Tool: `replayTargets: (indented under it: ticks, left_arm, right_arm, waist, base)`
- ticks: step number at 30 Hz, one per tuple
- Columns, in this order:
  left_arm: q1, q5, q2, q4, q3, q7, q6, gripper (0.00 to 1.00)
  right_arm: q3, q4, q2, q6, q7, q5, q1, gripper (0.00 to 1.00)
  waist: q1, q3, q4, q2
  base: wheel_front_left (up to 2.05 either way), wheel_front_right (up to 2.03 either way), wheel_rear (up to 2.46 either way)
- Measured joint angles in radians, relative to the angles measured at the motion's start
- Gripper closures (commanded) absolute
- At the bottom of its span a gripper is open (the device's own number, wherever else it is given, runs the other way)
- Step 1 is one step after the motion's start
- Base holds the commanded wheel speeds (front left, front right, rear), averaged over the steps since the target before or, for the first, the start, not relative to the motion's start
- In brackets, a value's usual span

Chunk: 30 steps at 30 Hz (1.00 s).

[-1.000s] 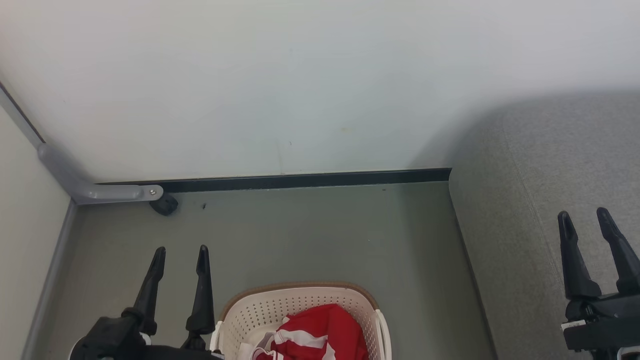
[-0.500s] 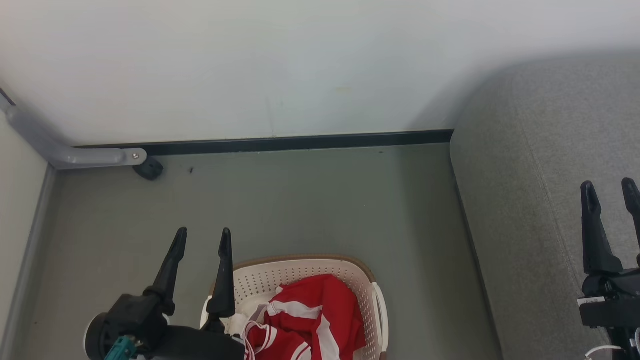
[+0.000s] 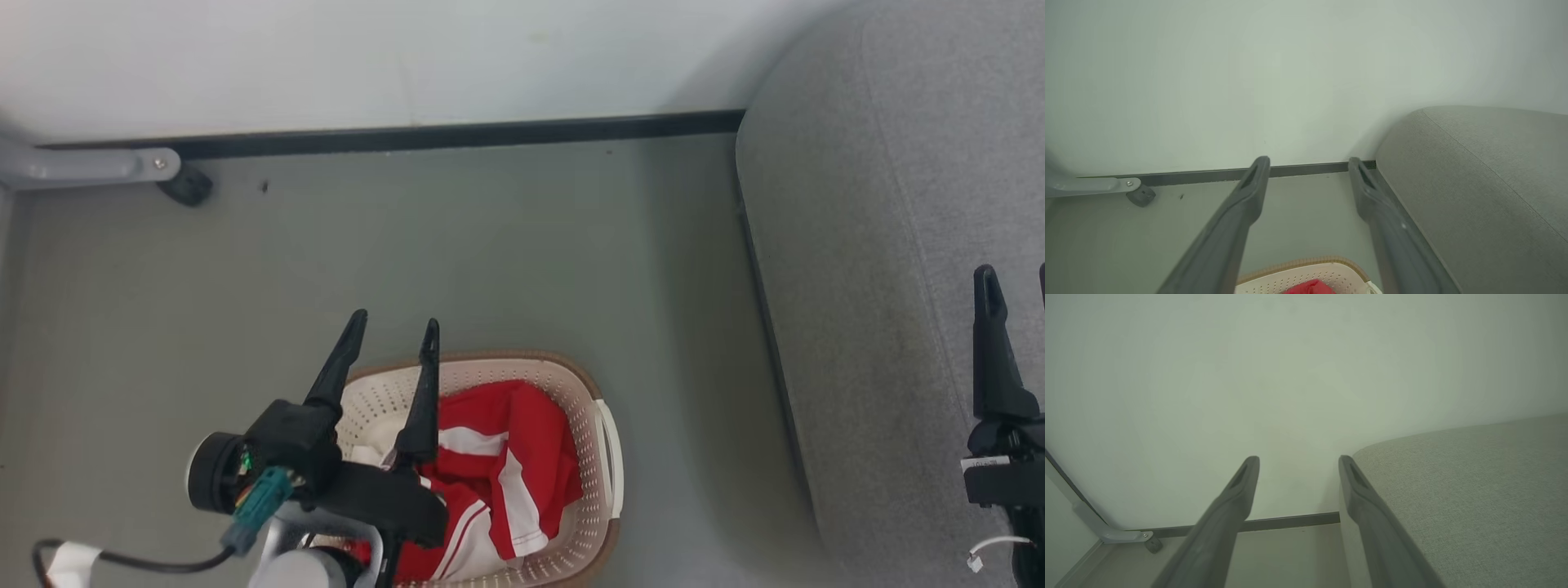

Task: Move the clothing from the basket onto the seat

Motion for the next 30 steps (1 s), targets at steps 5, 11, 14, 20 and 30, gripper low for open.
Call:
replayTargets:
  ticks: [5,11,14,20,30]
  left_arm:
    - [-0.050,0.015,-0.006,0.063,-0.023,0.039,0.000,0.00]
    - [-0.100,0.025,-0.011,0.152,-0.044,0.090,0.000,0.00]
    - [-0.125,0.033,-0.011,0.210,-0.052,0.112,0.000,0.00]
    - [-0.167,0.058,-0.009,0.336,-0.054,0.156,0.000,0.00]
    - [-0.252,0.071,-0.010,0.511,-0.069,0.218,0.000,0.00]
  right_arm:
    - [-0.003,0.005,0.000,0.009,0.000,0.003,-0.033,0.00]
    - [-0.008,0.012,0.000,0.017,0.000,0.017,-0.076,0.00]
    - [-0.007,0.016,0.001,0.019,0.000,0.017,-0.098,0.00]
    - [0.004,0.031,0.008,0.035,0.000,0.023,-0.146,0.00]
    - [0.015,0.054,0.023,0.045,0.000,0.024,-0.196,0.00]
  waist:
    - [-0.0001,0.061,-0.008,0.0000]
    - [0.0000,0.135,-0.016,0.0000]
    - [-0.0001,0.170,-0.020,0.0000]
    - [-0.0001,0.233,-0.031,0.0001]
    - [-0.0001,0.317,-0.056,0.0001]
  base:
    - [0.00,0.00,0.00]
    - [0.00,0.00,0.00]
    - [0.00,0.00,0.00]
    - [0.00,0.00,0.00]
    - [0.00,0.00,0.00]
